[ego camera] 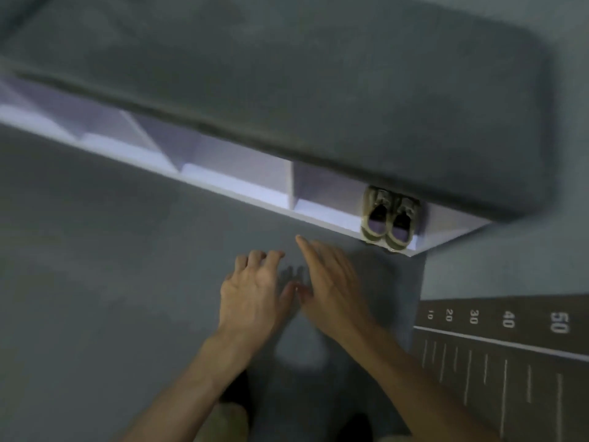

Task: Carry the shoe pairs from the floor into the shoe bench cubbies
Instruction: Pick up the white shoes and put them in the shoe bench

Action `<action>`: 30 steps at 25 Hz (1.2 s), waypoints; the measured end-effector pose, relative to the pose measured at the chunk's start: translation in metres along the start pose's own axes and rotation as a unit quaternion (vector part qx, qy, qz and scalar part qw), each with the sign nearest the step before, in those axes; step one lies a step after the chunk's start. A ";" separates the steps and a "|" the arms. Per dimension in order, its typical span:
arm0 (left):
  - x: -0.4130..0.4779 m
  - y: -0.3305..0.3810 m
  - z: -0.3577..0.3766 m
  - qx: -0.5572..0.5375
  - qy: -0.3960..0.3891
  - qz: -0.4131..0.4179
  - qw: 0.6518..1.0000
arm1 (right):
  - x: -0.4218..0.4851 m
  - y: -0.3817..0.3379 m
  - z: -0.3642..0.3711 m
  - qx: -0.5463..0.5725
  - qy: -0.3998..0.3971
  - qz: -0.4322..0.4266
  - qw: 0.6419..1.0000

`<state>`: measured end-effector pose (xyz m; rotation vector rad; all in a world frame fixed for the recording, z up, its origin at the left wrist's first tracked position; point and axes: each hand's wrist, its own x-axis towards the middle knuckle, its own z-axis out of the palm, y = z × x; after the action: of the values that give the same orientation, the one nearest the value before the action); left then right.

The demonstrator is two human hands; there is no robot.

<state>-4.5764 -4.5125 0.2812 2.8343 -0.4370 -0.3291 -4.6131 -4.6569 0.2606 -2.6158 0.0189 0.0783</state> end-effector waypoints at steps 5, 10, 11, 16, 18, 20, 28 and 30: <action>-0.105 -0.054 -0.212 -0.024 0.072 -0.131 0.988 | -0.001 -0.203 -0.121 0.017 -0.056 -0.121 0.991; -0.193 -0.147 -0.345 -0.094 0.194 -0.249 0.944 | 0.030 -0.399 -0.156 0.028 -0.094 -0.228 0.969; -0.202 -0.170 -0.368 -0.106 0.226 -0.263 0.932 | 0.038 -0.434 -0.154 0.030 -0.092 -0.243 0.965; -0.239 -0.293 -0.455 -0.088 0.326 -0.318 0.886 | 0.081 -0.597 -0.121 0.014 -0.086 -0.335 0.938; -0.247 -0.340 -0.482 -0.086 0.344 -0.350 0.867 | 0.101 -0.652 -0.106 0.011 -0.088 -0.358 0.930; -0.249 -0.387 -0.500 -0.076 0.362 -0.364 0.855 | 0.126 -0.699 -0.086 0.013 -0.094 -0.375 0.922; -0.151 -0.611 -0.587 -0.056 0.351 -0.423 0.833 | 0.310 -0.882 0.015 0.070 -0.107 -0.424 0.896; -0.123 -0.665 -0.621 -0.054 0.357 -0.435 0.825 | 0.361 -0.936 0.033 0.074 -0.124 -0.434 0.889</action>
<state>-4.3548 -3.7270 0.7015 2.5757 1.0016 0.5446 -4.2280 -3.8297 0.6785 -2.2093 -1.1675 0.0861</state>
